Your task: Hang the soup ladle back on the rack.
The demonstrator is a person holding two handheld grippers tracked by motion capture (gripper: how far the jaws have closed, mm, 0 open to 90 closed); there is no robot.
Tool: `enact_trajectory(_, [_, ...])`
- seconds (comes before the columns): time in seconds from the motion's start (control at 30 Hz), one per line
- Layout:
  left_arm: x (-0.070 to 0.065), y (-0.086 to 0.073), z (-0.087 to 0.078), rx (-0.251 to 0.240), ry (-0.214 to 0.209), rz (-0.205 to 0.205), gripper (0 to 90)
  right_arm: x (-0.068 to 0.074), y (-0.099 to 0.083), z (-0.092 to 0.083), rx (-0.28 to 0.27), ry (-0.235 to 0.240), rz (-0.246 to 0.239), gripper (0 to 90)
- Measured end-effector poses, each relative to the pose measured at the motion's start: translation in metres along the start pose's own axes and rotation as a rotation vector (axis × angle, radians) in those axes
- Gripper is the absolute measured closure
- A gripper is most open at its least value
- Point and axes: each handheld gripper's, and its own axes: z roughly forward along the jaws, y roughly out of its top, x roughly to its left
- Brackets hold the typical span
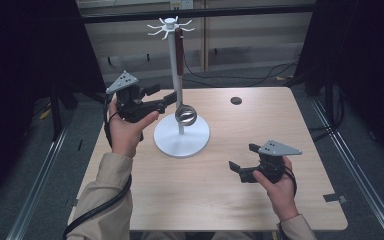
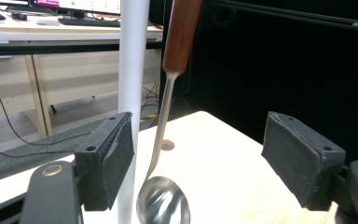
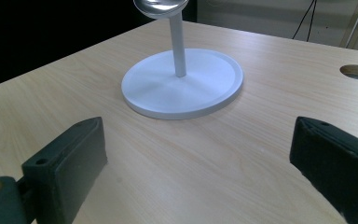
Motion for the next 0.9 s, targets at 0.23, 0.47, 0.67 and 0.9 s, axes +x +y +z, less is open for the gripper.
enact_trajectory(0.23, [0.0, -0.016, -0.002, 0.006, 0.005, 0.016, 19.7, 0.0, -0.001, 0.0, 0.002, 0.002, -0.004, 3.1])
enact_trajectory(0.47, [0.002, -0.033, -0.005, 0.032, 0.01, 0.009, 17.1, 0.0, -0.001, 0.001, 0.004, 0.001, 0.0, 3.1])
enact_trajectory(0.67, [0.003, -0.049, -0.008, 0.038, 0.005, 0.002, 16.4, -0.001, -0.002, 0.001, 0.005, 0.0, 0.001, 3.1])
enact_trajectory(0.9, [0.006, -0.068, -0.013, 0.065, 0.014, -0.006, 15.7, -0.001, -0.002, 0.001, 0.007, 0.0, 0.002, 3.2])
